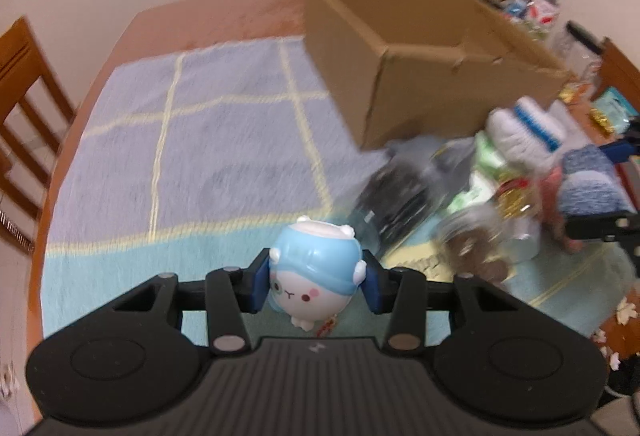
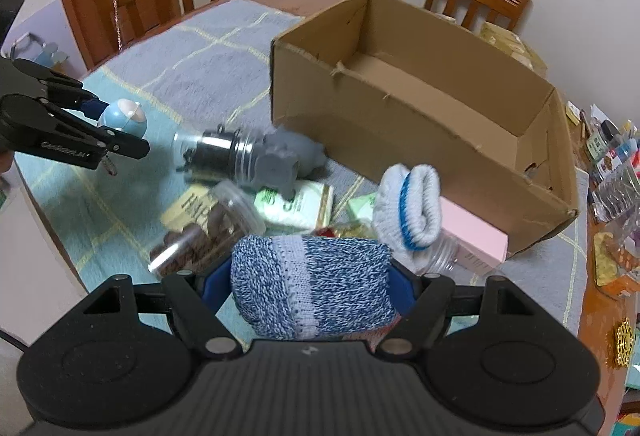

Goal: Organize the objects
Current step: 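Carry the figurine and sock into the cardboard box and open both tools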

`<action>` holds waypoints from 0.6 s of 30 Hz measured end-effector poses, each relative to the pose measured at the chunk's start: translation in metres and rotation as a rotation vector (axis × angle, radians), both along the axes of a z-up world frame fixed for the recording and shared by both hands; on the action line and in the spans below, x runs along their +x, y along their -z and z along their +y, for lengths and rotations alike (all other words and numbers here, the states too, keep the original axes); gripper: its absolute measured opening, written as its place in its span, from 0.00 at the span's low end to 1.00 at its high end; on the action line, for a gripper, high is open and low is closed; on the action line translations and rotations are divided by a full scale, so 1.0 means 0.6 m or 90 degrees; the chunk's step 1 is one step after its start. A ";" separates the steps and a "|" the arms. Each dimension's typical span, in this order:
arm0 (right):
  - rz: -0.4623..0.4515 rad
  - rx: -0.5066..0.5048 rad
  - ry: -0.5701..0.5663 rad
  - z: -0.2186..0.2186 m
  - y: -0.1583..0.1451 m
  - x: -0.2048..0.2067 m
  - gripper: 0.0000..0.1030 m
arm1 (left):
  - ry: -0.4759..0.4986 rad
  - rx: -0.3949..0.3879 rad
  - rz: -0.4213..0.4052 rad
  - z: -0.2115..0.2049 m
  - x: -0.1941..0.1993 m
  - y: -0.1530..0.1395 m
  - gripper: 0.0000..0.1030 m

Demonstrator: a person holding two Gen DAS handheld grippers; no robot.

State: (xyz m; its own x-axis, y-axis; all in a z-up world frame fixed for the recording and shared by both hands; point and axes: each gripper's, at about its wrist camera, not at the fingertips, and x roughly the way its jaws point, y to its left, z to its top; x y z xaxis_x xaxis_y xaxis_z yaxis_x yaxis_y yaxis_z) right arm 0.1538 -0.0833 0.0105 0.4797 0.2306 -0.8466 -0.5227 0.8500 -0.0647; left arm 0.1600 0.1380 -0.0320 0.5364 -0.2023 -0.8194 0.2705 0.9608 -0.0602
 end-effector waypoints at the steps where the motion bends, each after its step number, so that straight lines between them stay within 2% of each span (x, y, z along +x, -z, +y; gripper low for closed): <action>1: -0.005 0.005 0.005 -0.001 -0.006 0.003 0.78 | 0.017 -0.004 -0.005 -0.004 0.008 -0.013 0.43; 5: -0.049 0.027 0.026 -0.009 -0.042 0.024 0.78 | 0.053 -0.015 -0.044 -0.028 0.046 -0.067 0.43; 12: -0.121 0.061 0.064 -0.034 -0.100 0.095 0.79 | 0.126 -0.044 -0.142 -0.098 0.163 -0.166 0.44; 14: -0.129 0.071 0.086 -0.046 -0.109 0.128 0.79 | 0.135 -0.040 -0.161 -0.123 0.196 -0.175 0.45; 16: -0.132 0.075 0.109 -0.057 -0.110 0.159 0.79 | 0.132 -0.039 -0.158 -0.146 0.232 -0.175 0.46; 18: -0.129 0.080 0.134 -0.068 -0.107 0.187 0.86 | 0.130 -0.038 -0.145 -0.164 0.260 -0.167 0.65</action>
State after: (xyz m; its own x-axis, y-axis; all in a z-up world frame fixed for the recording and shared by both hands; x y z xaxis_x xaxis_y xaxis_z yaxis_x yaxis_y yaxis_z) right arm 0.2659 -0.1241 0.0747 0.6839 0.2052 -0.7001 -0.3217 0.9461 -0.0369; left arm 0.3158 0.0395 0.0681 0.6479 -0.3687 -0.6666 0.4702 0.8820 -0.0309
